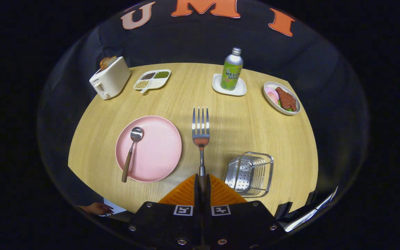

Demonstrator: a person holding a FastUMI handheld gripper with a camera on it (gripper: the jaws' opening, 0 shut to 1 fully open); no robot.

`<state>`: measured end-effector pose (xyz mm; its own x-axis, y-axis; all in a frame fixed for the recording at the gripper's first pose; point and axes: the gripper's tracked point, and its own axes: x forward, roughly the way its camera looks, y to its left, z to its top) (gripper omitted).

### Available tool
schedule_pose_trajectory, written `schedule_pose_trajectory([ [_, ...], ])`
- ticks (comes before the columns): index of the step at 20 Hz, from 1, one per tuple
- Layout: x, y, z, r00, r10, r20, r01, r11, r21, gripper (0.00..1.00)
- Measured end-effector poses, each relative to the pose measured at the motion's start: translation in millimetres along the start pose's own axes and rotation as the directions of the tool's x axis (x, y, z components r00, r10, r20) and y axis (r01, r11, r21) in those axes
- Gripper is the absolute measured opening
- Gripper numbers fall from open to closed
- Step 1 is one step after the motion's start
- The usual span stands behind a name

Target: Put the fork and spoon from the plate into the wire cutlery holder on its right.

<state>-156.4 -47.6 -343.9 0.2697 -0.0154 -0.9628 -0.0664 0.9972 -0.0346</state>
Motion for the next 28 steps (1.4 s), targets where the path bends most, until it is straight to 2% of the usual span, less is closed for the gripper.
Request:
schedule_pose_trajectory([
  [3, -5, -36, -13, 0.997, -0.063, -0.044, 0.062, 0.998, -0.017, 0.05],
  [7, -8, -62, -25, 0.987, -0.071, -0.144, 0.069, 0.997, -0.017, 0.05],
  [10, -11, -84, -37, 0.970, -0.099, -0.224, 0.087, 0.994, -0.064, 0.05],
  [17, -17, -90, -61, 0.927, -0.029, -0.373, -0.008, 0.995, -0.096, 0.05],
  [21, -21, -88, -74, 0.889, 0.016, -0.458, -0.072, 0.992, -0.103, 0.05],
  [28, -11, -96, -68, 0.842, 0.031, -0.539, -0.092, 0.992, -0.086, 0.07],
])
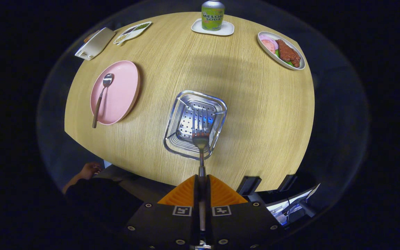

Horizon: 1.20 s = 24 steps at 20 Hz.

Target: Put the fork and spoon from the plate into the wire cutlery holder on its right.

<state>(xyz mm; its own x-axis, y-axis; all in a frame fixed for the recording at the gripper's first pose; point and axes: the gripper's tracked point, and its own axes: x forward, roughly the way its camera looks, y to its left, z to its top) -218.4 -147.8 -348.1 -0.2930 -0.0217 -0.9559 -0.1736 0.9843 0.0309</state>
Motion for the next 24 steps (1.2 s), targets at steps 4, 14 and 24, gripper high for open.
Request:
schedule_pose_trajectory([
  [4, 3, 0, 14, 1.000, 0.005, -0.024, -0.004, 1.000, 0.019, 0.08],
  [14, -6, 9, 59, 0.990, -0.002, 0.141, -0.012, 0.995, 0.096, 0.10],
  [24, -85, 0, 112, 0.801, -0.115, 0.588, -0.070, 0.956, 0.284, 0.18],
])
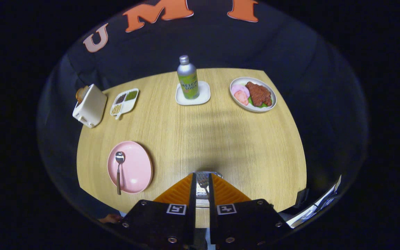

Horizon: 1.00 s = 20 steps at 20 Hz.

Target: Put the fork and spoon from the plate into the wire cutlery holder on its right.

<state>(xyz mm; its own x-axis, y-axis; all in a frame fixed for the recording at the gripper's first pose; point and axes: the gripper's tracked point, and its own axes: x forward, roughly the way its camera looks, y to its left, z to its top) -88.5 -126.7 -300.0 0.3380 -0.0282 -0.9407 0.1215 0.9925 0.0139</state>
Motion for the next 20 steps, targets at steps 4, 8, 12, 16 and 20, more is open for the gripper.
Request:
schedule_pose_trajectory([
  [4, -25, 6, 37, 0.972, 0.016, 0.236, -0.025, 0.999, 0.034, 0.40],
  [8, -52, 12, 69, 0.887, -0.019, 0.462, 0.001, 0.999, 0.039, 0.72],
  [12, -91, 29, 100, 0.746, -0.070, 0.662, 0.064, 0.997, 0.032, 0.91],
  [16, -115, 56, 108, 0.659, -0.066, 0.750, 0.054, 0.998, 0.041, 0.94],
  [20, -124, 92, 117, 0.601, -0.034, 0.799, 0.047, 0.999, 0.007, 0.94],
])
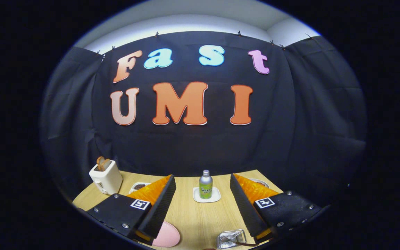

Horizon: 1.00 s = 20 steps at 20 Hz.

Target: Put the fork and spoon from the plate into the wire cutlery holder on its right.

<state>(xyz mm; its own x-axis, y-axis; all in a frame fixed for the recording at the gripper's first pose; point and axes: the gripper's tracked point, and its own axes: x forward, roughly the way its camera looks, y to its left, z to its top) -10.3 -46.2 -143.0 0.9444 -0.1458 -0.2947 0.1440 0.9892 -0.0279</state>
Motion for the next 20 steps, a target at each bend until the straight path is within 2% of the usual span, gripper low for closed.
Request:
schedule_pose_trajectory([
  [13, 1, 127, -54, 0.974, 0.195, -0.114, -0.198, 0.980, -0.010, 0.94],
  [17, 0, 155, -102, 0.932, 0.254, -0.258, -0.265, 0.964, -0.006, 0.95],
  [20, 3, 164, -135, 0.900, 0.264, -0.348, -0.280, 0.960, 0.002, 0.94],
])
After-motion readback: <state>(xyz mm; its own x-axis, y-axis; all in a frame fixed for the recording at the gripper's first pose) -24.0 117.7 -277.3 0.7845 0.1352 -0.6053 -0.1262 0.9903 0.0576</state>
